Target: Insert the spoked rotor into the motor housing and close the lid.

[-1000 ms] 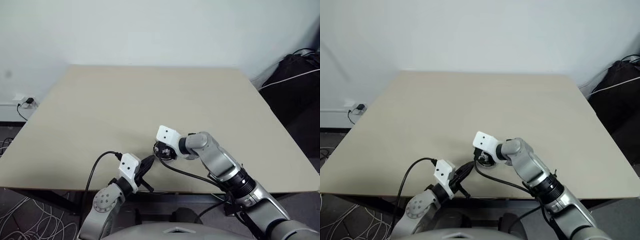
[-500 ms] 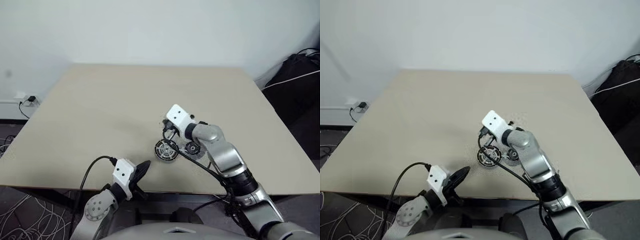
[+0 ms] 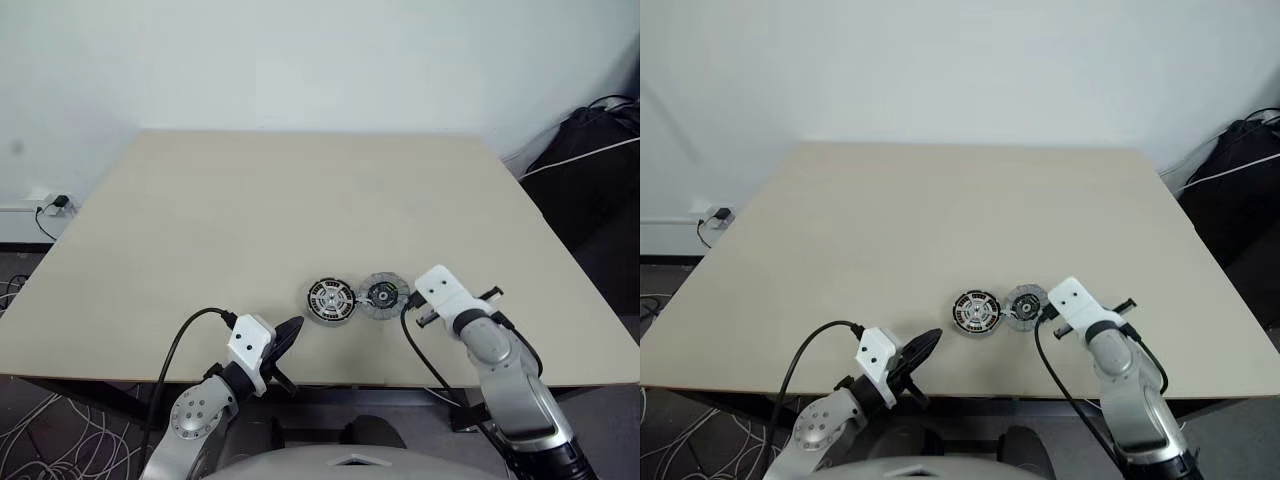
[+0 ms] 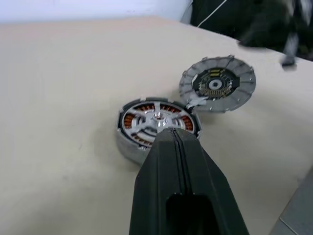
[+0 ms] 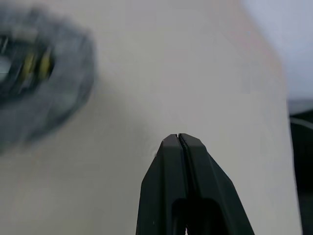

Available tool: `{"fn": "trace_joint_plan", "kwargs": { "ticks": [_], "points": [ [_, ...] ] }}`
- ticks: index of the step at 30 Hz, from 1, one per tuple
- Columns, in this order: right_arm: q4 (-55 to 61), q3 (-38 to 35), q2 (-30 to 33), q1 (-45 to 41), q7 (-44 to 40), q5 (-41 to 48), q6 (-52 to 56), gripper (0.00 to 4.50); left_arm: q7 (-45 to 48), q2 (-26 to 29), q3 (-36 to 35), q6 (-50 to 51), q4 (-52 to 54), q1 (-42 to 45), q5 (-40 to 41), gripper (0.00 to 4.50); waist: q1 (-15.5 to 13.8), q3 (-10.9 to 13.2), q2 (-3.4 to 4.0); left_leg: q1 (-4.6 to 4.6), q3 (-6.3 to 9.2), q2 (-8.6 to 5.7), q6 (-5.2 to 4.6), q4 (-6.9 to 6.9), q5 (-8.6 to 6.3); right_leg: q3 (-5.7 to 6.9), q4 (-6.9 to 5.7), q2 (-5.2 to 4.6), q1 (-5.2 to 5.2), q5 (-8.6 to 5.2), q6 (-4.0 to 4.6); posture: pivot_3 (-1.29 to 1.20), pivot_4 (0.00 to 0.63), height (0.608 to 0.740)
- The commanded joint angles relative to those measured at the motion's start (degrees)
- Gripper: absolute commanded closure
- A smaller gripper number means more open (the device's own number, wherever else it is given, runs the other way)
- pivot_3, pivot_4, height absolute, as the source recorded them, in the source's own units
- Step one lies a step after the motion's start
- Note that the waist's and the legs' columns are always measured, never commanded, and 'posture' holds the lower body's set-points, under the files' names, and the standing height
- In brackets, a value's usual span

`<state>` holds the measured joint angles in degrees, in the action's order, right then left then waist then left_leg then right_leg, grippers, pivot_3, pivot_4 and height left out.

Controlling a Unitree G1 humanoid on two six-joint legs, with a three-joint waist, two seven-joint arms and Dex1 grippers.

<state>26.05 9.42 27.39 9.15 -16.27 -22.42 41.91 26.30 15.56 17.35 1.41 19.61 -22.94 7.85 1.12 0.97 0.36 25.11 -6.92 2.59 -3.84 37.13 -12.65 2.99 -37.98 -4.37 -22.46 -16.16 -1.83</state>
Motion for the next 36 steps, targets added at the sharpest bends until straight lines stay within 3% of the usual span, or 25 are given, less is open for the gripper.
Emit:
{"fn": "trace_joint_plan", "kwargs": {
  "ticks": [1,10,14,18,36],
  "points": [
    [2.37,0.51,-2.21,2.03,-1.71,2.43,1.08,4.46,0.55,0.5,-0.39,0.42,3.12,0.65,0.81,4.5,0.06,0.01,-0.03,-0.04,0.01,0.0,0.0,0.0,0.0,0.01,-0.01,0.0,0.04,0.0,-0.01,0.0,0.0,0.74],
    [-2.9,-4.59,-14.2,1.95,-2.53,18.02,-14.39,4.46,2.08,0.82,-0.49,-0.95,1.37,-0.37,1.83,4.5,0.21,0.06,-0.01,-0.07,0.05,0.03,-0.01,-0.05,-0.01,-0.11,-0.03,-0.02,0.04,-0.01,-0.04,0.0,0.0,0.74],
    [0.57,-4.43,-13.62,0.71,-11.07,27.6,-12.34,4.46,2.2,0.63,-0.7,-1.67,0.32,-0.49,1.66,4.5,0.29,0.07,0.0,-0.07,0.04,0.03,-0.01,-0.06,-0.01,-0.21,-0.02,-0.01,0.03,0.02,0.02,0.0,0.0,0.74],
    [0.52,-5.79,-14.05,-2.29,-12.58,33.04,-11.03,4.46,2.21,0.37,-0.63,-2.75,-1.11,-0.5,1.39,4.5,0.27,0.07,0.0,-0.09,0.03,0.03,-0.01,-0.06,-0.01,-0.22,-0.02,0.0,0.03,0.16,0.26,0.0,0.0,0.74],
    [-20.61,4.09,-18.77,-11.64,-11.75,32.19,-15.24,4.46,3.83,0.27,-2.98,-7.64,-7.24,0.05,1.84,4.5,0.18,0.0,-0.02,-0.08,-0.04,0.01,-0.01,-0.06,-0.01,-0.23,-0.01,-0.04,0.01,0.18,0.3,0.0,0.0,0.74]
  ]
}}
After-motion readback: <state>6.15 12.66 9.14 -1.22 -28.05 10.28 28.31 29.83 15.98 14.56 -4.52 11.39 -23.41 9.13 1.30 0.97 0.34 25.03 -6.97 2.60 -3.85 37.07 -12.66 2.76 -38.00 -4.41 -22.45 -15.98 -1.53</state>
